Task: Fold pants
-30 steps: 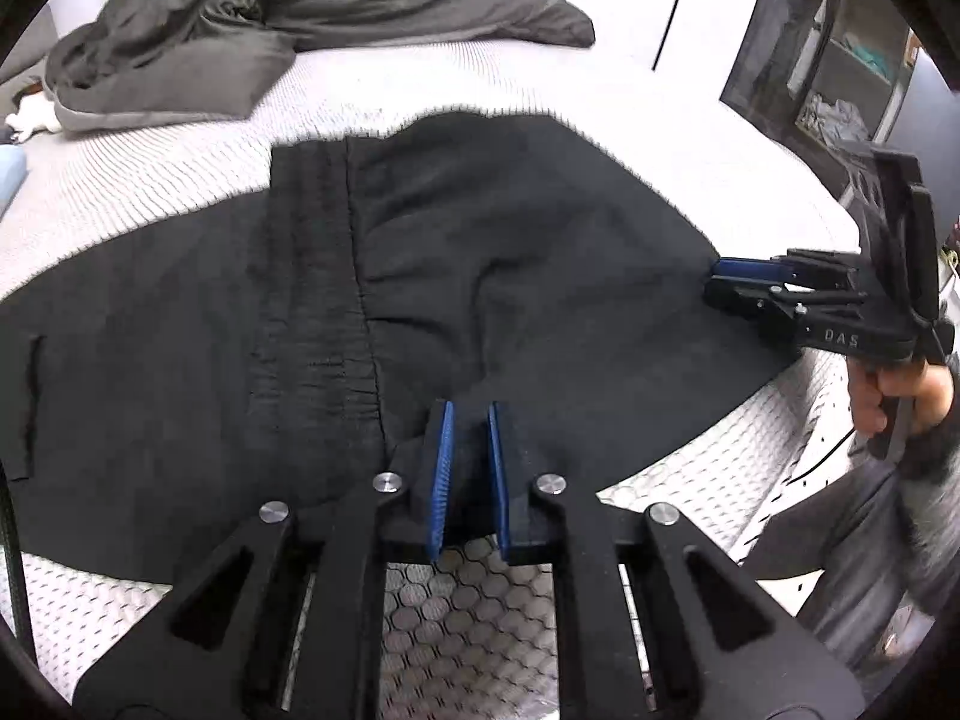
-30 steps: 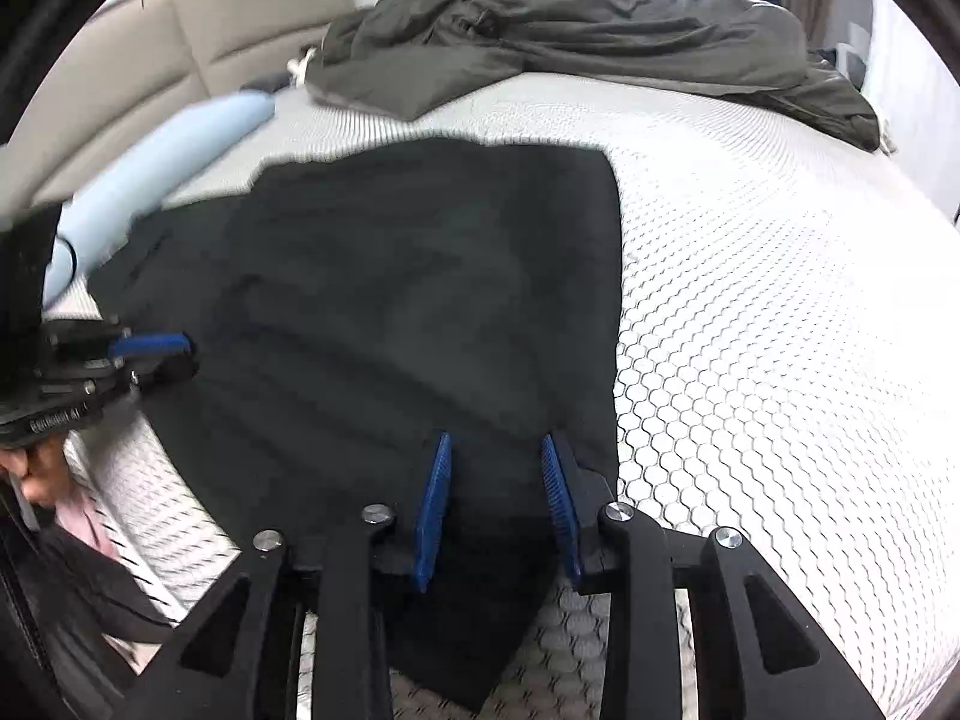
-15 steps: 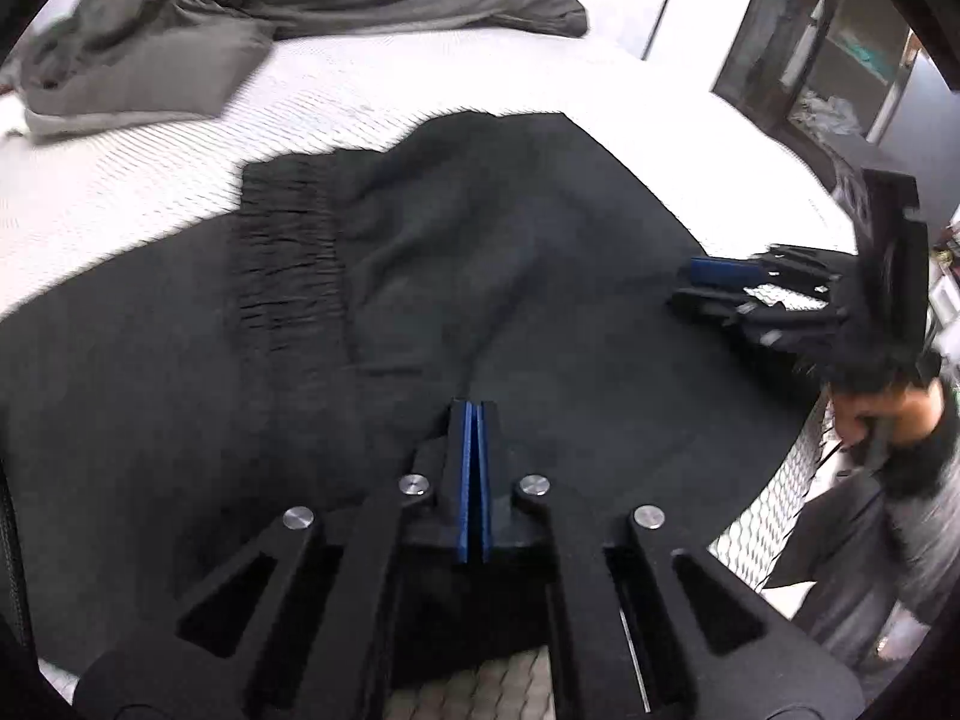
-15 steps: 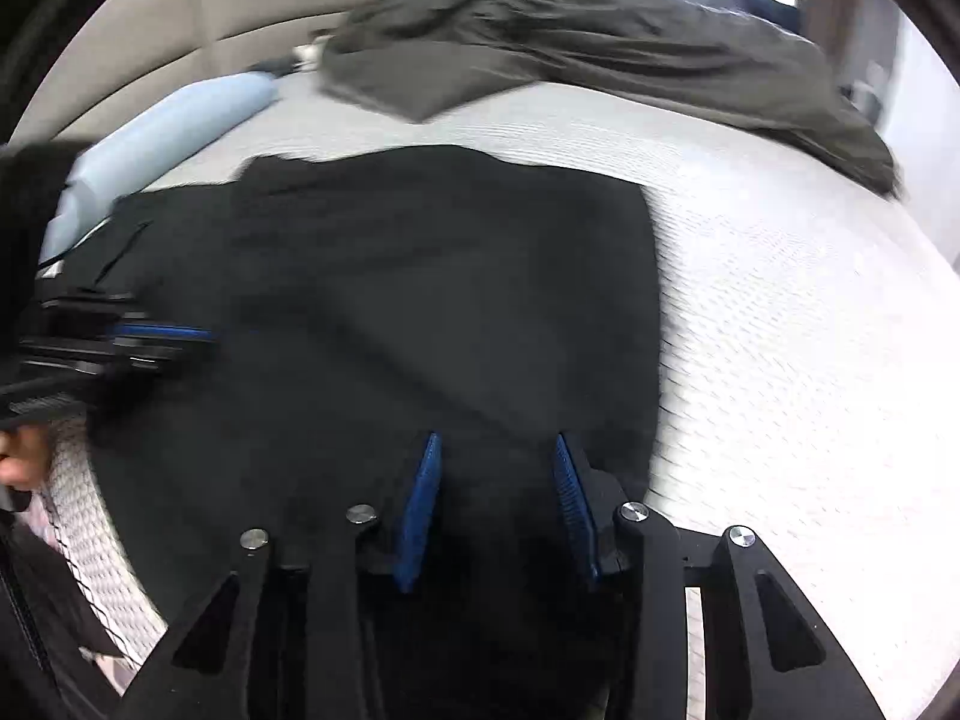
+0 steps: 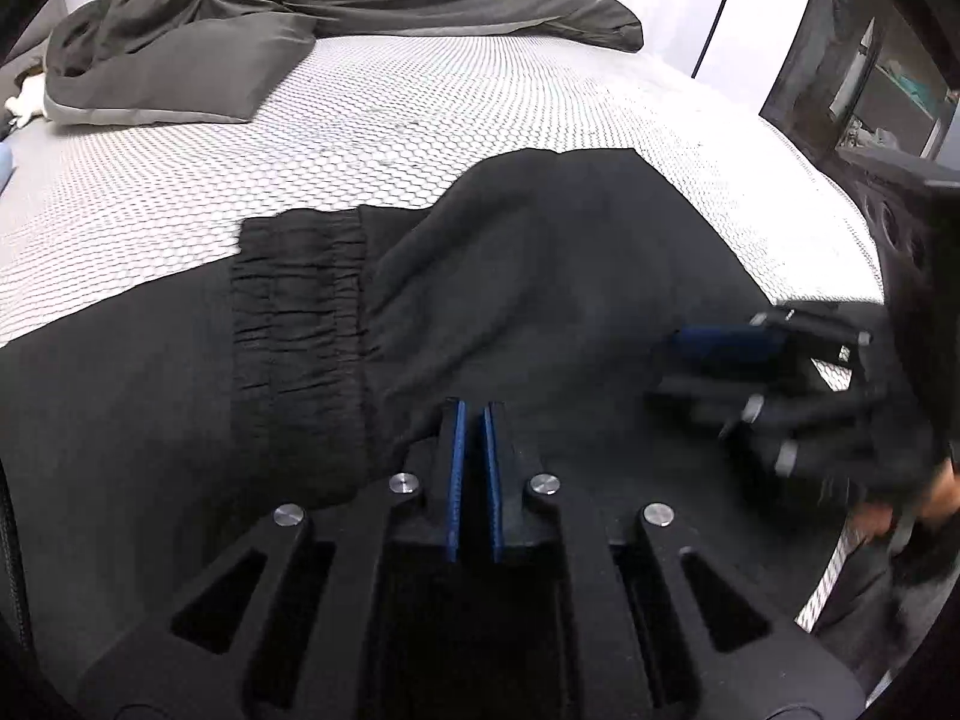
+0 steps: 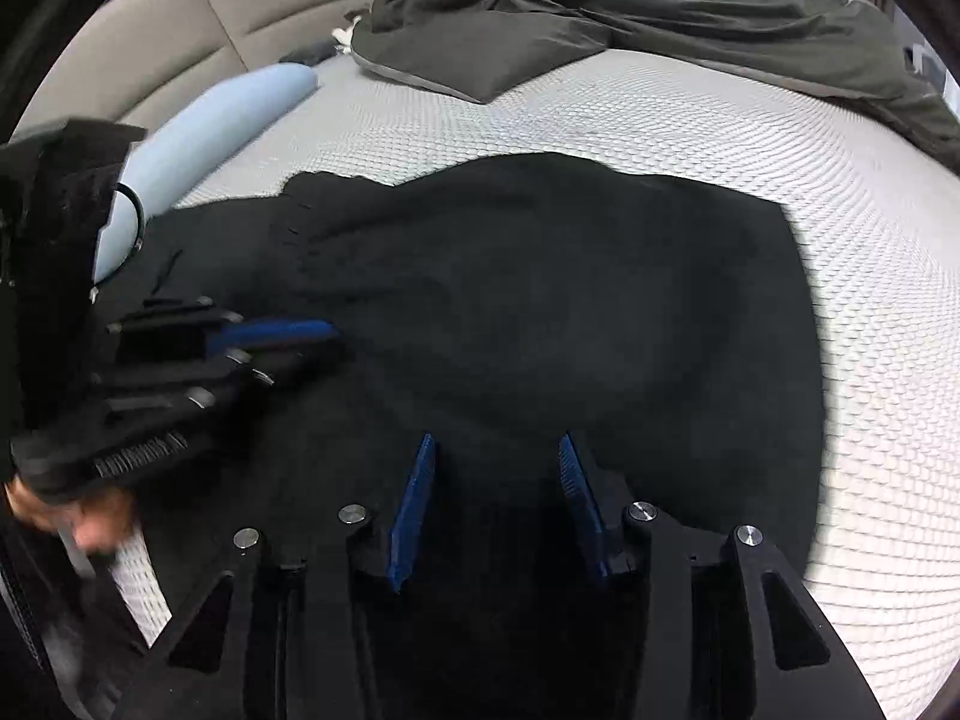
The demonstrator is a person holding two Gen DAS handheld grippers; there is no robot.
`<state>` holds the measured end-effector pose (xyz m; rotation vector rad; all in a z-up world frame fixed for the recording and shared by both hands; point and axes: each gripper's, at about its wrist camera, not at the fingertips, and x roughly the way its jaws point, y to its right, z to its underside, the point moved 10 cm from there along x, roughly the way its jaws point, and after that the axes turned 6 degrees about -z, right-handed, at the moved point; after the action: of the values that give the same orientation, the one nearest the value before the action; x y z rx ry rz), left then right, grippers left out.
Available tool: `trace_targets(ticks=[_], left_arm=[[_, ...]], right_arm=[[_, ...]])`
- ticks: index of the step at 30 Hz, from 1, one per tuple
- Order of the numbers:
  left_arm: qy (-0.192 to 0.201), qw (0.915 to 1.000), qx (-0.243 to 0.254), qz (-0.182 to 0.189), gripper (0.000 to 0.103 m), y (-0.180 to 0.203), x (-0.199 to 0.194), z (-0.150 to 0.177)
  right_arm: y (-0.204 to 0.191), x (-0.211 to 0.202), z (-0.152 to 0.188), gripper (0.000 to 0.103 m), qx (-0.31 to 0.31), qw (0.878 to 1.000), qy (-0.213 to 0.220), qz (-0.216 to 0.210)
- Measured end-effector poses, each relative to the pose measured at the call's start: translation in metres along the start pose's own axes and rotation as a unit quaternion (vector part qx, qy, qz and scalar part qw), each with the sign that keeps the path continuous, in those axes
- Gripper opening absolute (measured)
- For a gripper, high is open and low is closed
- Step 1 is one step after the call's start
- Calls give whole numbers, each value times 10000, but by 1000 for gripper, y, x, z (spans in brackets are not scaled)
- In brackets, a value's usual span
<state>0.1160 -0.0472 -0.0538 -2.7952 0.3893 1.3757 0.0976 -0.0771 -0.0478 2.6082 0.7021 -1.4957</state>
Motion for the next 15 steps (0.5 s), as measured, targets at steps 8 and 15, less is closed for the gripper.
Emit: trace_targets(ticks=[8, 15], left_arm=[[366, 9987, 1, -359, 9, -9, -47, -8], [-111, 9987, -22, -506, 9, -9, 23, -37]], right_arm=[[34, -54, -2, 44, 389, 9960, 752, 297], [-12, 20, -38, 45, 278, 9988, 381, -88]])
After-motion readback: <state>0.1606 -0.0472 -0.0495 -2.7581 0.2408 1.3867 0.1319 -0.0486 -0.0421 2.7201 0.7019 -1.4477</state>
